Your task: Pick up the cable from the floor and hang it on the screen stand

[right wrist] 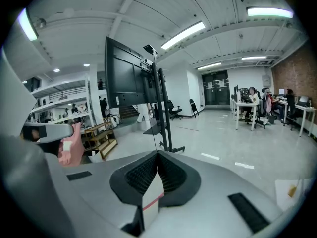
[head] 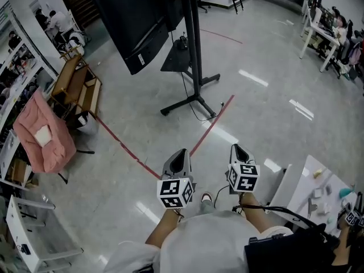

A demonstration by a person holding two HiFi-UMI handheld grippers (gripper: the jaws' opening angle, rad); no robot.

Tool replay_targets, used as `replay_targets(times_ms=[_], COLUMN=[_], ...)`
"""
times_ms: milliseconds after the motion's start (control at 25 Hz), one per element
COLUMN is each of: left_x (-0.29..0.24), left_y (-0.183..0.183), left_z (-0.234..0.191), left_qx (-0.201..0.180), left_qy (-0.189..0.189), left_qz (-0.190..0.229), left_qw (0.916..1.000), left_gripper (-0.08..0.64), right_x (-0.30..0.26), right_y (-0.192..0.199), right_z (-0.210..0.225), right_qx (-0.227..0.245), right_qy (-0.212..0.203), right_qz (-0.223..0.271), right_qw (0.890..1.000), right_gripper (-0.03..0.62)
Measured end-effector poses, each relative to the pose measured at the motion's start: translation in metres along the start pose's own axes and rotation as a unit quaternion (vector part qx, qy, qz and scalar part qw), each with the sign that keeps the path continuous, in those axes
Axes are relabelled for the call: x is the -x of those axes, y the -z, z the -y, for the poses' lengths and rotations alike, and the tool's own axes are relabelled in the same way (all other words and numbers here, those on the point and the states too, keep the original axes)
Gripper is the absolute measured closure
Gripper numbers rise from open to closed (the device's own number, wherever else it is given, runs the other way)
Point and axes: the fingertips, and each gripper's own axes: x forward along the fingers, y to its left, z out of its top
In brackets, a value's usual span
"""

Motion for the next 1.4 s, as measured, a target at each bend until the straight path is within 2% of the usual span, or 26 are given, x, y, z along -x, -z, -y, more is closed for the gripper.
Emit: replay_targets(times_ms=[240, 680, 960, 1120, 1400], left_x=[-0.052, -0.104, -0.156, -0.196, -0.259], left_y=[-0.012, -0.002, -0.009, -0.021, -0.049], left_z=[-0.006, -0.031, -0.051, -0.066, -0.101], left_qx=[-0.005, 0.006, 0.008, 0.005, 0.008], left_qy=[-0.006, -0.032, -0.027, -0.022, -0.023], left_qz=[-0.01, -0.035, -0.036, -0.035, -0.028], left_qw=[0.9999, 0.9989, 0.9989, 0.9992, 0.9993], left_gripper=[0.555, 0.555, 0.557, 0.555, 0.555], right_x=[-0.045, -0.103, -0.153, -0.195, -0.266], right_y=[-0.037, -0.034, -0.042, -0.061, -0.109], right_z=[0.034, 0.057, 0.066, 0.071, 0.062], right_qx=[-0.003, -0.005, -0.009, -0.016, 0.005], right_qy=[0.003, -0.003, 0.002, 0.007, -0.007], right_qz=[0.009, -0.022, -0.033, -0.031, -0.023], right_qw=[1.0, 1.0, 0.999, 0.999, 1.0], right_gripper=[0.574, 0.574, 0.574, 0.574, 0.574])
